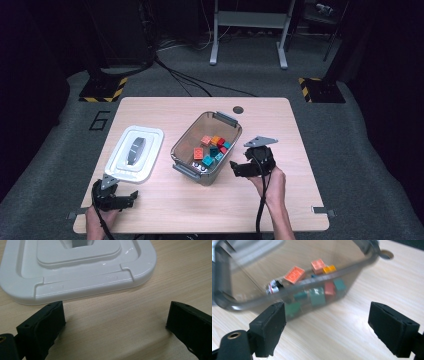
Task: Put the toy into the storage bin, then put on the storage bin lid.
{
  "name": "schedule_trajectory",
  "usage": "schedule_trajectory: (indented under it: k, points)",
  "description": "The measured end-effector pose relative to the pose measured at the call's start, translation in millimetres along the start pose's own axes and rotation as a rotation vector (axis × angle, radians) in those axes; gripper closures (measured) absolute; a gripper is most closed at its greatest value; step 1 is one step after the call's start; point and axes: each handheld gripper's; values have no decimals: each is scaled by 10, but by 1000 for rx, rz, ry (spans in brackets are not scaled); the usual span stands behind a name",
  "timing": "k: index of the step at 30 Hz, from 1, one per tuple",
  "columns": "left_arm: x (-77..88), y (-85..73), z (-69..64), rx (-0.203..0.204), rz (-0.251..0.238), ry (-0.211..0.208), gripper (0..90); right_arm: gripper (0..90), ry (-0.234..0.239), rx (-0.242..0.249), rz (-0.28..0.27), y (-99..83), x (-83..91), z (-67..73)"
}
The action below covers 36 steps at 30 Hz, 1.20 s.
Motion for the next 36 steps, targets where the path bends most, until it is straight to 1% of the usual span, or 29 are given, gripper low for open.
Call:
schedule_trajectory:
  k: [1,2,3,7,8,10,11,12,14,15,16,18,19,20,21,22,23,24,26,27,28,29,31,32,34,35,36]
  points:
    - [-1,0,-1,1,-1,0,16,136,-6,-12,6,-49,6,-19]
    - [-1,0,-1,1,-1,0,16,135,-4,-12,6,-99,3,-43]
    - [-1,0,0,0,-1,0,17,134,-14,-23,15,-149,6,-54]
    - [-1,0,0,2,-1,0,16,126,-26,-42,21,-348,-11,-119]
    - [-1,0,-1,1,-1,0,16,124,-31,-56,29,-393,-11,-127]
    - [-1,0,-1,1,-1,0,16,118,-44,-54,30,-479,-24,-168]
    - [-1,0,-1,1,-1,0,16,118,-44,-54,30,-479,-24,-168]
    - [-1,0,-1,1,-1,0,17,110,-54,-73,30,-597,-31,-219]
    - [0,0,0,0,0,0,17,106,-59,-95,29,-661,-32,-242]
    - [1,1,0,2,1,-1,17,106,-59,-95,29,-661,-32,-242]
    - [1,1,-1,2,1,-1,17,105,-78,-116,25,-764,-23,-296]
    - [1,1,-1,3,1,-1,17,105,-74,-120,26,-795,-15,-315]
    - [1,1,-1,2,1,-1,17,104,-87,-122,25,-837,-13,-338]
    - [2,1,0,1,2,-1,17,100,-108,-148,33,-918,-10,-374]
    - [2,1,0,1,2,-1,17,100,-108,-148,33,-918,-10,-374]
    - [2,0,-3,2,-1,-2,20,99,-123,-162,40,-998,-1,-421]
    - [2,0,-3,2,-1,-2,21,99,-123,-162,40,-998,-1,-421]
    - [1,-2,-2,1,-5,0,21,91,-145,-169,44,-1074,4,-478]
    - [12,0,6,-1,0,-2,24,88,-163,-188,28,-1156,10,-537]
    - [12,0,6,-1,0,-2,27,88,-163,-188,28,-1156,10,-537]
    - [12,-4,7,0,-6,-1,31,79,-188,-203,37,-1231,-3,-596]
    - [16,-7,7,0,-9,0,31,79,-188,-203,37,-1231,-3,-596]
    - [33,-8,3,-10,-17,-1,44,75,-195,-206,41,-1304,-29,-651]
    - [35,0,9,-12,-15,-9,40,64,-210,-202,41,-1346,-41,-681]
    - [35,4,6,-5,-10,-15,31,62,-212,-196,37,-1371,-44,-703]
    - [35,29,12,-15,-12,-13,22,53,-222,-208,35,-1385,-56,-711]
    - [52,78,32,-23,-10,-23,9,45,-238,-192,41,-1410,-85,-748]
Point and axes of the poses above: each handheld gripper's, and its own axes: x roughly backward along the jaws, y roughly out of its top, z roughly to its left, and after that the axes turned 8 degrees about -z, right-handed
